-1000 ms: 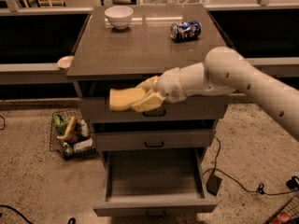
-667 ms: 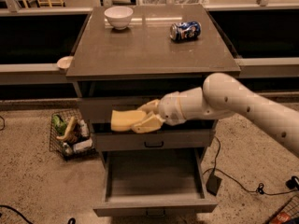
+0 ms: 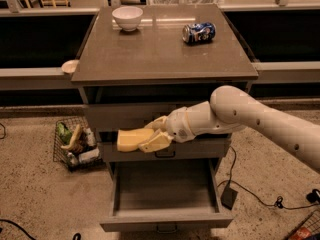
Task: Place sponge into bottom drawer
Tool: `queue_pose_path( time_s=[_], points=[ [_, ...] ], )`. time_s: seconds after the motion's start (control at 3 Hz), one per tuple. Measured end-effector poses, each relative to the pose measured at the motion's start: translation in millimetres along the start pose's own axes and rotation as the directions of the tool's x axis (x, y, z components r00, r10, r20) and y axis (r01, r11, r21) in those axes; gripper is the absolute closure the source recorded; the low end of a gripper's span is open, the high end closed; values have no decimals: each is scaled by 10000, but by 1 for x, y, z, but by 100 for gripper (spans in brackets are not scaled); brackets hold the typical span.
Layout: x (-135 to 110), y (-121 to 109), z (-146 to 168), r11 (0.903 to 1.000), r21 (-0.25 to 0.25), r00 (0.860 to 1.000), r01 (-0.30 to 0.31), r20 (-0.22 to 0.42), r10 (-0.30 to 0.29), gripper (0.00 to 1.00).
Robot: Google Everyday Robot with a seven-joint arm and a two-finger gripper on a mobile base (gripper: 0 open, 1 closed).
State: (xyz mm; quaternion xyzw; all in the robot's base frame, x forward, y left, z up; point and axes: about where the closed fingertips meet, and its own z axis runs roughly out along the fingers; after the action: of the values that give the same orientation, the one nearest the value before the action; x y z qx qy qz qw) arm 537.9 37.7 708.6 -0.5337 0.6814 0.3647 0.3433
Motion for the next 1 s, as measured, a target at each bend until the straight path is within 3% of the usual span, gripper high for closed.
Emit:
queue_pose_path(
  time_s=[0.33,0.67,1.0],
  points=[
    [55,1,22,9995,-244,9928,212,-1174,-240,100],
    [125,0,38,9992,-402,9734,-70,-2291,-24,100],
    [207,-1,59,9933,-514,9441,-1030,-3195,814,100]
  ],
)
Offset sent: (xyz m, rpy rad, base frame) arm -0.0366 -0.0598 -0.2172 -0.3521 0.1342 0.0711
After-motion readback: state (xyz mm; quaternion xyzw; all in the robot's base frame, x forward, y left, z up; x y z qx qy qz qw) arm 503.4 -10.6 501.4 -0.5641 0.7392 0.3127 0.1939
